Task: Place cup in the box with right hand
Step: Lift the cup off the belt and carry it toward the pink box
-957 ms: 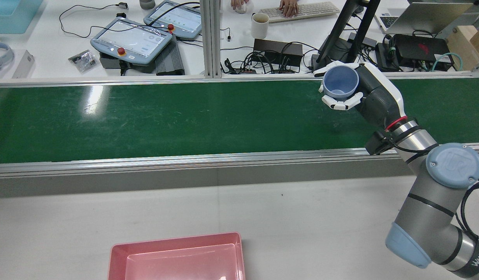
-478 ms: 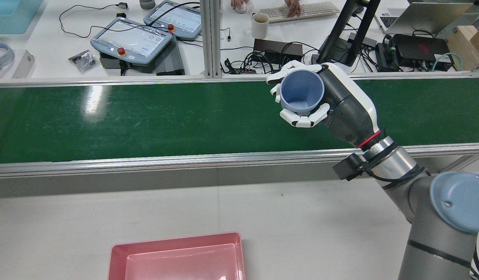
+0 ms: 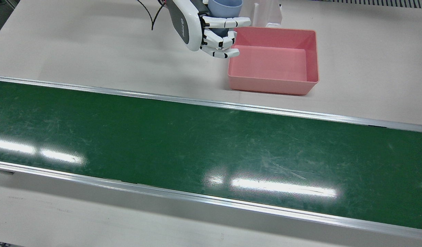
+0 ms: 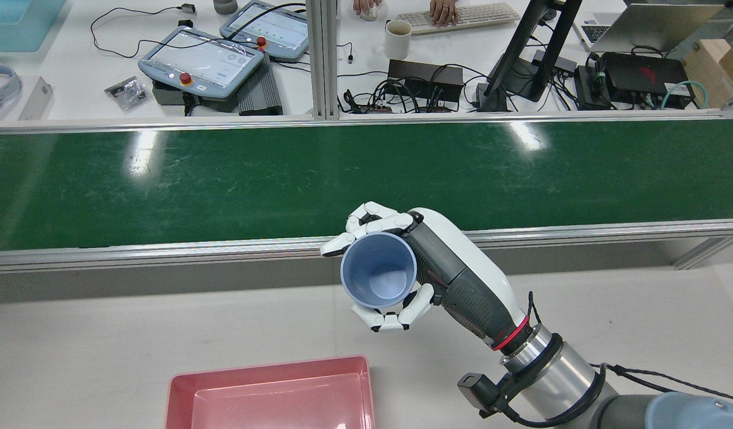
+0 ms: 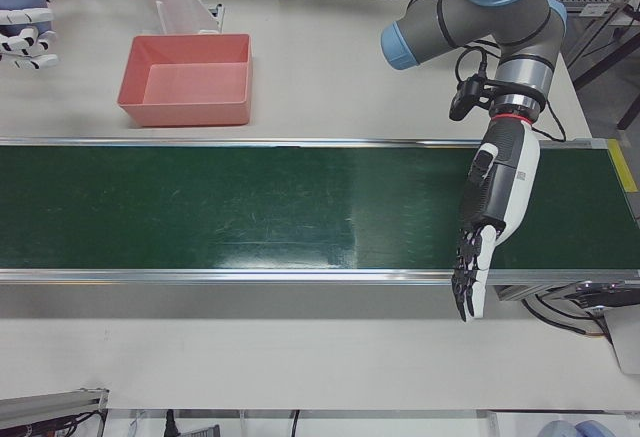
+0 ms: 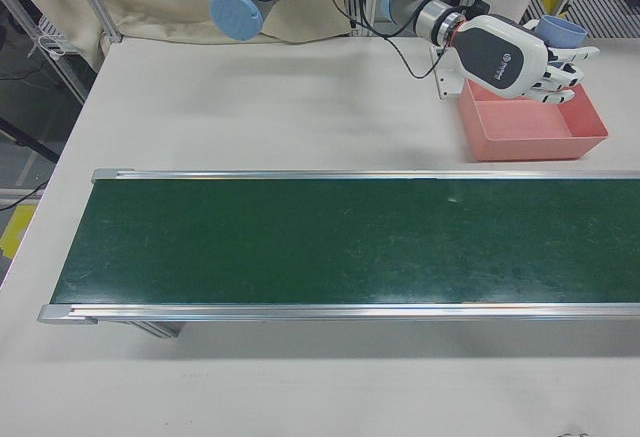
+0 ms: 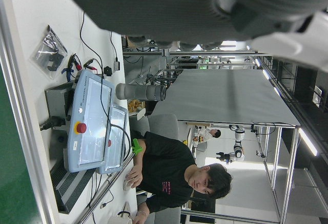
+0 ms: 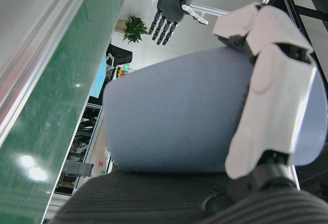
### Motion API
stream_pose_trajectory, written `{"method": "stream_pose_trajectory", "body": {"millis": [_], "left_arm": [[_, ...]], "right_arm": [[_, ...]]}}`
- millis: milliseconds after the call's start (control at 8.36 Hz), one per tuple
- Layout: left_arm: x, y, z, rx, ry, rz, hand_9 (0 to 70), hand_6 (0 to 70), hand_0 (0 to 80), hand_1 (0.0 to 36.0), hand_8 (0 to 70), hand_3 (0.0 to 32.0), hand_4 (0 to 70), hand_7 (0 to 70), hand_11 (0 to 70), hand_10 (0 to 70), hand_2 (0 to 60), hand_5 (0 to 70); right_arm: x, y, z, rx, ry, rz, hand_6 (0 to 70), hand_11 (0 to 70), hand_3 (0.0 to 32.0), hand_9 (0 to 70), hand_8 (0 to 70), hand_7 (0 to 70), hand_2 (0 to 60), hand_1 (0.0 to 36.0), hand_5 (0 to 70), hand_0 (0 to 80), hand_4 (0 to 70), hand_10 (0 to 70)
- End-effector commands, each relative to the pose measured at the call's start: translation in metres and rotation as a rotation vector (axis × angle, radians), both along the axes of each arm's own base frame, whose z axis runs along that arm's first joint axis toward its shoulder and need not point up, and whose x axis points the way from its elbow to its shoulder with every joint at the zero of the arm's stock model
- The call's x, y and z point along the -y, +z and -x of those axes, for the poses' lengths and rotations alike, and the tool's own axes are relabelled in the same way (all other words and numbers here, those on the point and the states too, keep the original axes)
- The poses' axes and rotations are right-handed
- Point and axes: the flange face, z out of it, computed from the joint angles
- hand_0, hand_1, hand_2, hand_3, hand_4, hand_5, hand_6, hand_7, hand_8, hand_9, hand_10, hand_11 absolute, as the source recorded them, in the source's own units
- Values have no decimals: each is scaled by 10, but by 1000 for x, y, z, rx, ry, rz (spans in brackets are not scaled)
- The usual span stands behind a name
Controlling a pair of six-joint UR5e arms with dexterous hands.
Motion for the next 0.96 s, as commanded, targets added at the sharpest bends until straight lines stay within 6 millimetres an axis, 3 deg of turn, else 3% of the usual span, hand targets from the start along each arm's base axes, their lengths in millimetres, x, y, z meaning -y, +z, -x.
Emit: {"method": "stream_pose_trajectory", "body": {"millis": [0,239,478,717,837], "left_arm": [[0,0,0,0,0,1,0,0,0,0,0,0,0,0,0,0,0,0],[0,0,0,0,0,1,0,0,0,0,0,0,0,0,0,0,0,0],[0,0,0,0,0,1,0,0,0,0,0,0,0,0,0,0,0,0],[0,0,0,0,0,1,0,0,0,0,0,0,0,0,0,0,0,0],[0,0,0,0,0,1,0,0,0,0,0,0,0,0,0,0,0,0]], "right_arm": [[-42,26,57,-143,-68,-11,231,316,0,700,509,700,600,263,102,539,700,215],[-55,44,82,-195,-103,-6,222,317,0,700,502,700,600,262,102,532,700,215],[-57,51,90,-208,-110,-1,207,308,0,700,485,691,600,252,99,515,700,208],[-67,53,100,-191,-134,-5,191,289,0,700,466,628,600,239,96,496,600,195],[-74,52,106,-171,-145,-13,167,255,0,616,406,542,564,221,89,478,398,170]]}}
